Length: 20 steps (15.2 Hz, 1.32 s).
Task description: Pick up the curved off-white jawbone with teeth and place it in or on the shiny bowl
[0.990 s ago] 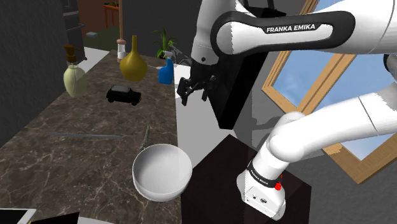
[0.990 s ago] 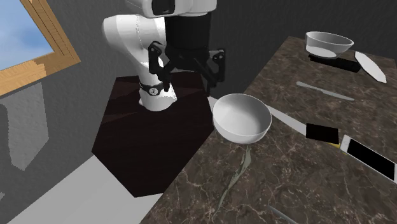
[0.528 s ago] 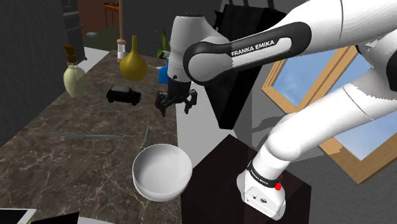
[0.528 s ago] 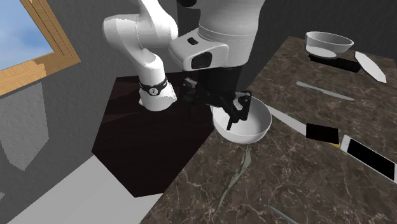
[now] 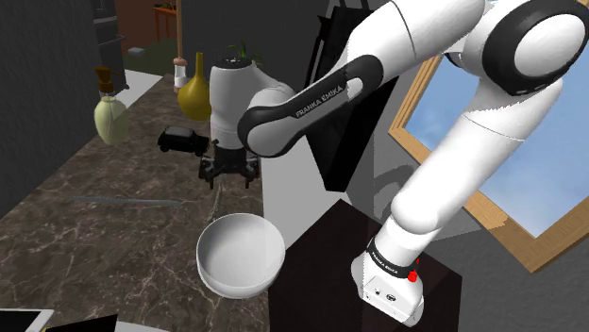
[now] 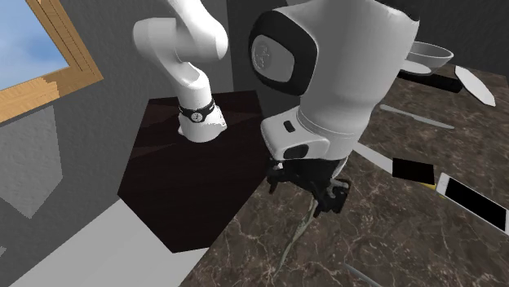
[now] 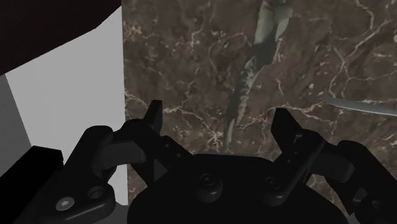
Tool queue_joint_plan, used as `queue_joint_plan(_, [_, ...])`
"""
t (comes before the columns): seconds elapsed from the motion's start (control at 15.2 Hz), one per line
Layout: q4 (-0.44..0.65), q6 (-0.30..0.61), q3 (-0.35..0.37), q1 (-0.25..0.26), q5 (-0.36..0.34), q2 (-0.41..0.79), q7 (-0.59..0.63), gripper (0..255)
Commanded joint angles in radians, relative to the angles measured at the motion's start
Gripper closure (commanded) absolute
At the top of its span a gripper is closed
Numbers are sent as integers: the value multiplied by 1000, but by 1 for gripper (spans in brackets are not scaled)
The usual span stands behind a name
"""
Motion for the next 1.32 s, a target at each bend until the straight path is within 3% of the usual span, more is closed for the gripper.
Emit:
queue_joint_plan(0.0, [50,19,10,-7,-126,111,156,0])
queue_joint_plan(0.13, [110,20,-14,19,-242,220,291,0])
queue_joint_plan(0.59, [101,85,-68,51,-341,303,357,0])
queue_joint_plan(1.19, [101,90,-73,54,-349,310,363,0])
queue_joint_plan(1.25, [101,90,-73,54,-349,310,363,255])
